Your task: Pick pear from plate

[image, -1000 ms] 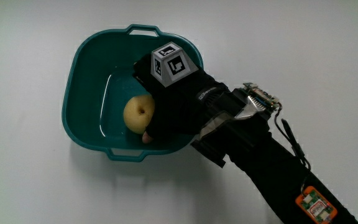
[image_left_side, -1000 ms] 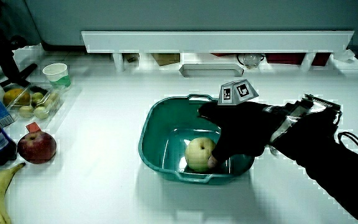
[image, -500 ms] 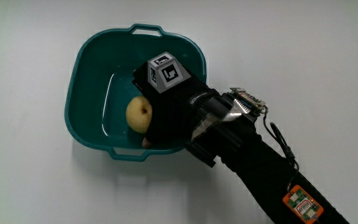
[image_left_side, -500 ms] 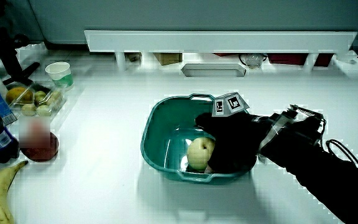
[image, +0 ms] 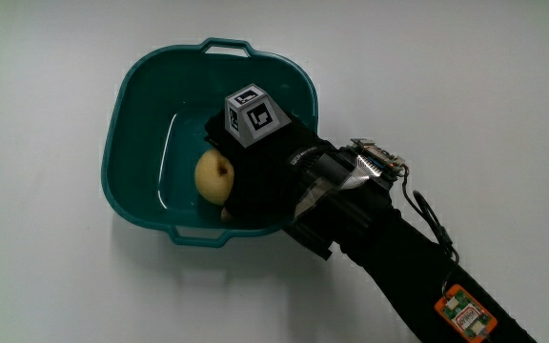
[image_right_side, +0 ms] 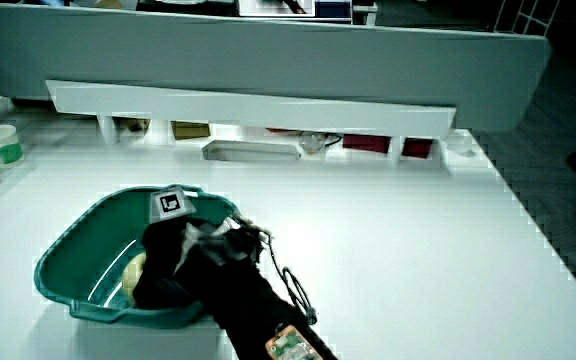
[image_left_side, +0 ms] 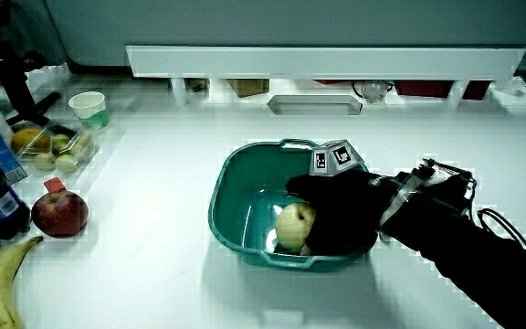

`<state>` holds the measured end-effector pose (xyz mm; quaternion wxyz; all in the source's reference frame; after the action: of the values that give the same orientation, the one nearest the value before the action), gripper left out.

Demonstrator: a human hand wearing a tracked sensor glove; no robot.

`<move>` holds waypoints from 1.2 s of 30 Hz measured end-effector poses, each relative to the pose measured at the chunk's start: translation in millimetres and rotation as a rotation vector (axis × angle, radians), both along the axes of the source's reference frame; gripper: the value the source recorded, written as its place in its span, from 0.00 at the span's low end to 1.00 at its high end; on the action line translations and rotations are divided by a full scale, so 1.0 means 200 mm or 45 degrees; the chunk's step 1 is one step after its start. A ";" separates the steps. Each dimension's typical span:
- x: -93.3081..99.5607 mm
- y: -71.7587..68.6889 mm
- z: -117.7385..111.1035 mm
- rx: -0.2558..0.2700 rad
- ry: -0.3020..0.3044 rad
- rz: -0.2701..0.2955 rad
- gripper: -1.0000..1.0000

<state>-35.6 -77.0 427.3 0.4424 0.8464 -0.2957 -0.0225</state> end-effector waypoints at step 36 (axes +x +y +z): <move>0.18 -0.05 -0.45 0.162 -0.255 0.039 1.00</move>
<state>1.4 -86.9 337.4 0.3563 0.8752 -0.3234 0.0503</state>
